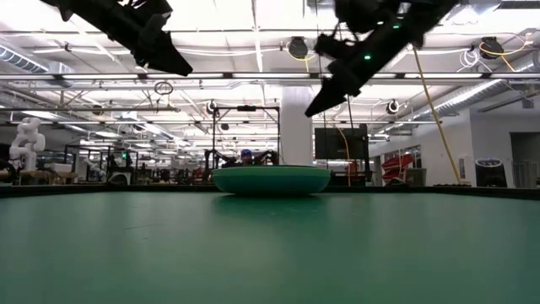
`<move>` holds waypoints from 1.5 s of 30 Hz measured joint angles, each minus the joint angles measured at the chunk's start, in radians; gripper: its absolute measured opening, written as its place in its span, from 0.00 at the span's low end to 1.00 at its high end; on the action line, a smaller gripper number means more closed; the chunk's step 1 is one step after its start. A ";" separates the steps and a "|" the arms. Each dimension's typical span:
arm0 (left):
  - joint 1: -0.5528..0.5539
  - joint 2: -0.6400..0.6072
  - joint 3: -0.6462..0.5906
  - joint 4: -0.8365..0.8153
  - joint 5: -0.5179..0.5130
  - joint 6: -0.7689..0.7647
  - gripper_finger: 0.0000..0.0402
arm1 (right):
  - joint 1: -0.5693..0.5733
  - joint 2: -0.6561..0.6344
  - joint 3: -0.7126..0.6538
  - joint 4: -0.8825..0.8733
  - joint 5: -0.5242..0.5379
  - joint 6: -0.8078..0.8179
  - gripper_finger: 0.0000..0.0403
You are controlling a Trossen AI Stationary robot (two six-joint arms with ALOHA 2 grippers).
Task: Stack plastic plates
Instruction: Return to Home Position
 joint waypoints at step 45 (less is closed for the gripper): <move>-0.232 -0.633 -0.617 0.414 0.038 -0.188 0.45 | 0.000 -1.297 -0.893 0.148 -0.076 0.005 0.41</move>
